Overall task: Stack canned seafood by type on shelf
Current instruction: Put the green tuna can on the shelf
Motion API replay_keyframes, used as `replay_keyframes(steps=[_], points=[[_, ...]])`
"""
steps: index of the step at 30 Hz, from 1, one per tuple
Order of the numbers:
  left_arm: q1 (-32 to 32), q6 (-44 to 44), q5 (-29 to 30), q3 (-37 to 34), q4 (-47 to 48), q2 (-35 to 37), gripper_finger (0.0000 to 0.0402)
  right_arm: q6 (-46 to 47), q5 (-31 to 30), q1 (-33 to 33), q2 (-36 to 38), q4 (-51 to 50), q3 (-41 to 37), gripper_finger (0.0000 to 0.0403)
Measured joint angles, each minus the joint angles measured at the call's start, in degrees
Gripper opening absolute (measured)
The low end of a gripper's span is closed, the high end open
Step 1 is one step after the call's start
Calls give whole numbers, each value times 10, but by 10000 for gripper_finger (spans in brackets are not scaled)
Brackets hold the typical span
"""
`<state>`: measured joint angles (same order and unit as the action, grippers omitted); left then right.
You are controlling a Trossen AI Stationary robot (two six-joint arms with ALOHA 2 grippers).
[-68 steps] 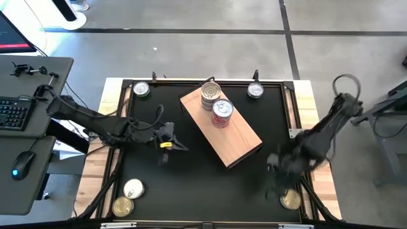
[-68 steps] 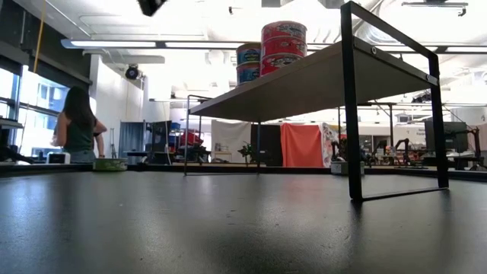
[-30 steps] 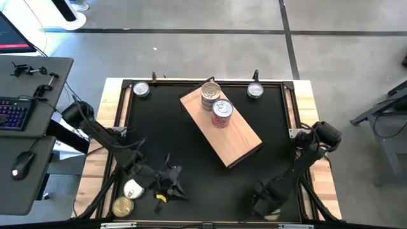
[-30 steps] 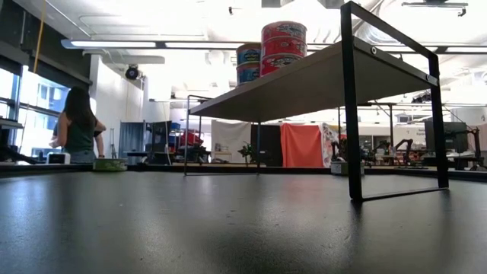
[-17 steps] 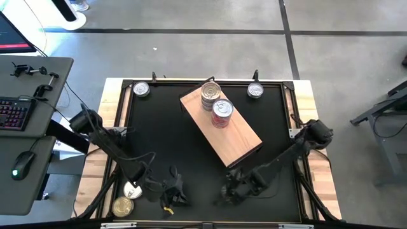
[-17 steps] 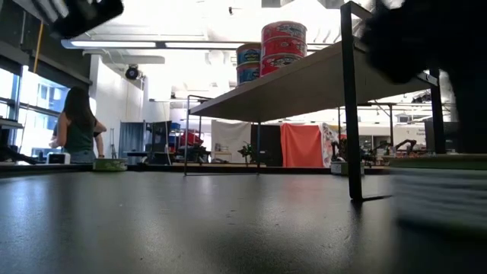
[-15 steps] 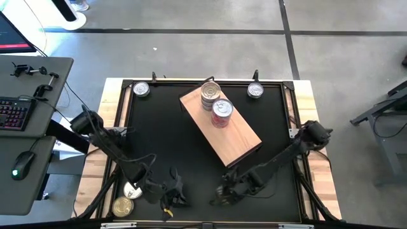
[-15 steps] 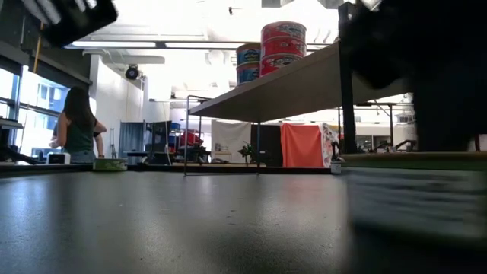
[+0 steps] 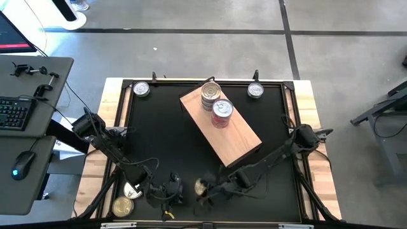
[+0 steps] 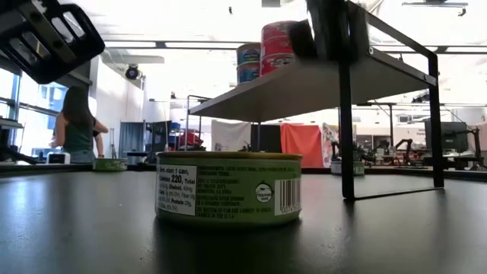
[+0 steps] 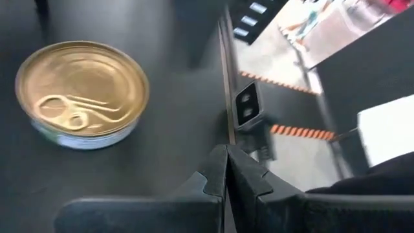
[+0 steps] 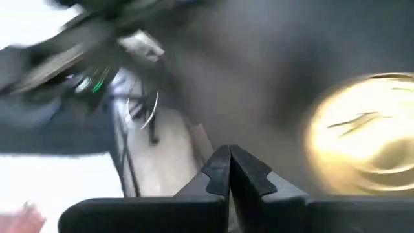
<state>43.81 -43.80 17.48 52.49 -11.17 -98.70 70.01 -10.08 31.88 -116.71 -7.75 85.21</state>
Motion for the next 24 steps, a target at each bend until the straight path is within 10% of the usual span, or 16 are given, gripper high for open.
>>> replay_keyframes(steps=[10, 24], points=[[-43, 121, 102, 0, 49, 0, 0, 49, -125, 49, -2, -328, 53, 0], [-97, 214, 86, 0, 57, -58, 0, -45, -71, 49, -22, -191, -36, 0]])
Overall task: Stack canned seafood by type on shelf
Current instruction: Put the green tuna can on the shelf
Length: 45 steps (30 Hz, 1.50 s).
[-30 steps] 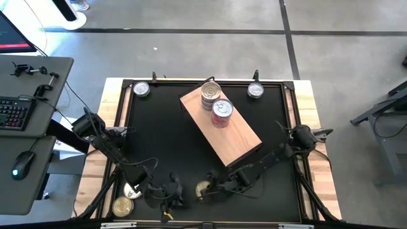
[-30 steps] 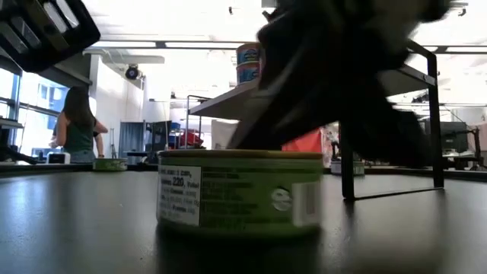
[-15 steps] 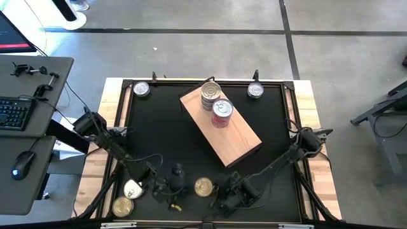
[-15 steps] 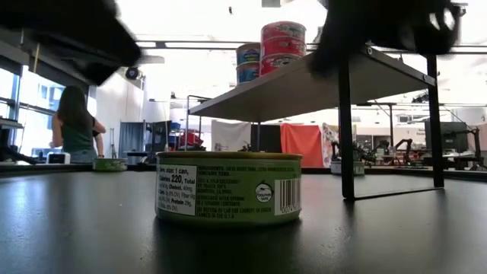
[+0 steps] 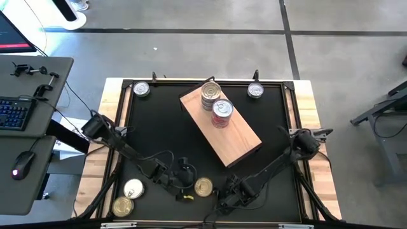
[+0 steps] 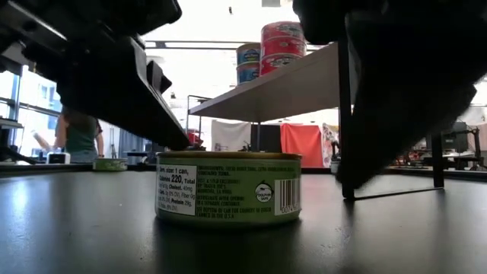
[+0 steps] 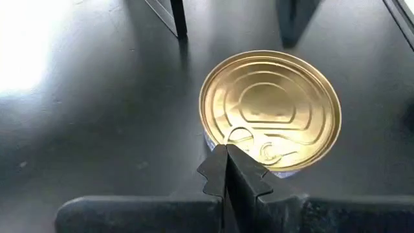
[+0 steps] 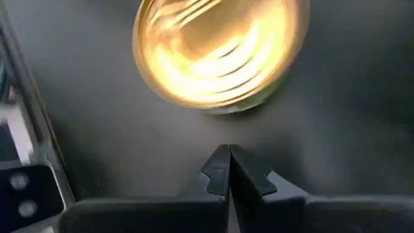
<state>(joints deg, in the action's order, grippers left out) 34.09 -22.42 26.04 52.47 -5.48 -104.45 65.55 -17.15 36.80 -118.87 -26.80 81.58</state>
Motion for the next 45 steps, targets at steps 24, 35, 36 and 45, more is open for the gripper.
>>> replay_keyframes(steps=[24, 35, 36, 45], points=[[11, -62, 21, 0, -19, -37, 0, -13, -66, -4, -43, 44, 2, 0], [13, -106, 22, 0, -34, -64, 0, -13, -58, -7, -44, 50, 13, 0], [14, -112, 20, 0, -35, -64, 0, -14, -56, -5, -45, 48, 18, 0], [29, -119, 16, 0, -36, -64, 0, -54, -45, 0, -45, 32, 85, 0]])
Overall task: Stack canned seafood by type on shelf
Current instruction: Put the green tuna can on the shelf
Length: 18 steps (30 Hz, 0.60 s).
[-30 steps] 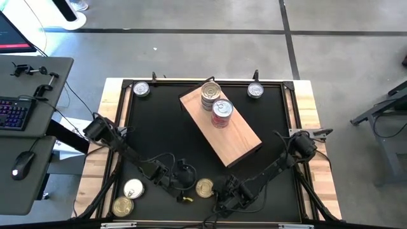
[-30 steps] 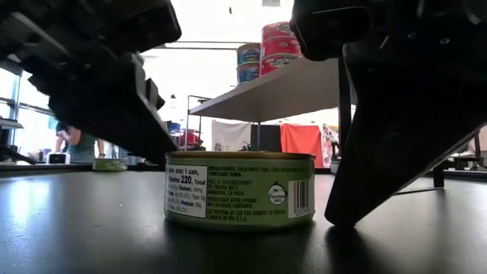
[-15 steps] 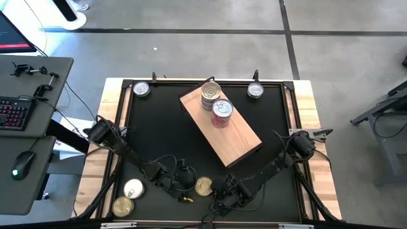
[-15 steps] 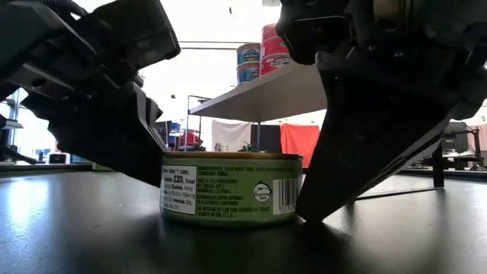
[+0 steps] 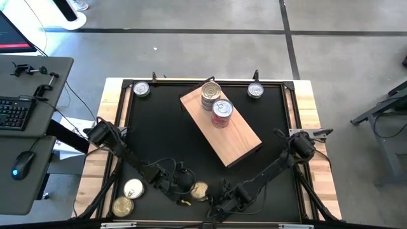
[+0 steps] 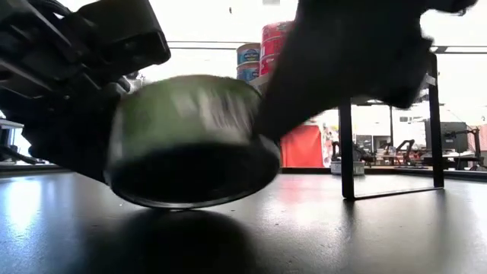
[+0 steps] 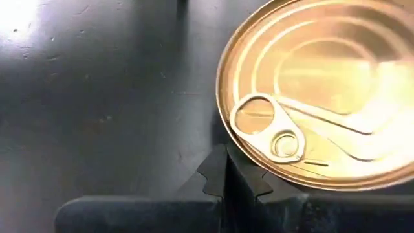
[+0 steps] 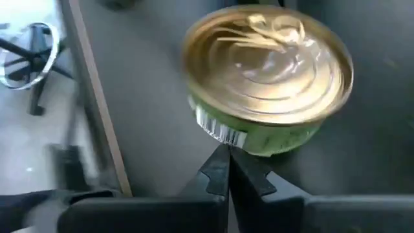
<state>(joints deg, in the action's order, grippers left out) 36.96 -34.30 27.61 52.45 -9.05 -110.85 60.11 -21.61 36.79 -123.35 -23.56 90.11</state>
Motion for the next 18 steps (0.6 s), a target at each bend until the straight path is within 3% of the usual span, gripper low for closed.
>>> replay_keyframes(steps=[18], points=[[22, -47, 5, 0, 1, 0, 0, -49, -22, -2, 3, -11, 45, 0]])
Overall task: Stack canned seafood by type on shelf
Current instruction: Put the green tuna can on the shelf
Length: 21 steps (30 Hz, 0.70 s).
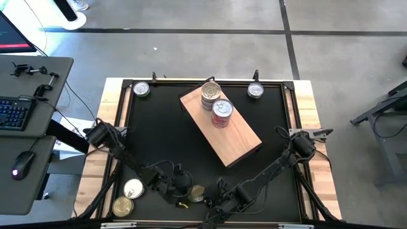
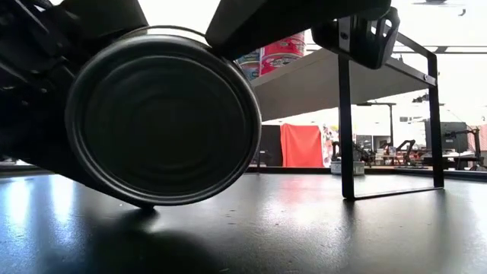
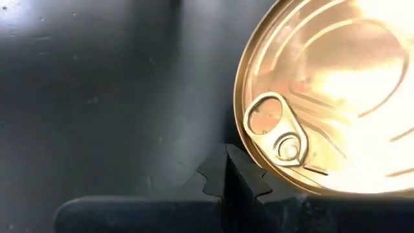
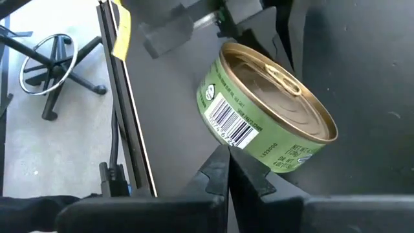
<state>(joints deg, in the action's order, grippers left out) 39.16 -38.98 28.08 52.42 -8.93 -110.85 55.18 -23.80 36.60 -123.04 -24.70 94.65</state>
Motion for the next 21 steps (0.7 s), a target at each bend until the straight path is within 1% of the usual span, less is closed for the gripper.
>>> replay_keyframes(steps=[14, 21], points=[[16, -9, 0, 0, 2, 0, 0, 15, 4, -7, 0, 1, 0, 0], [10, -9, -4, 0, 2, 0, 0, 14, 2, -16, 2, 41, 0, 0]])
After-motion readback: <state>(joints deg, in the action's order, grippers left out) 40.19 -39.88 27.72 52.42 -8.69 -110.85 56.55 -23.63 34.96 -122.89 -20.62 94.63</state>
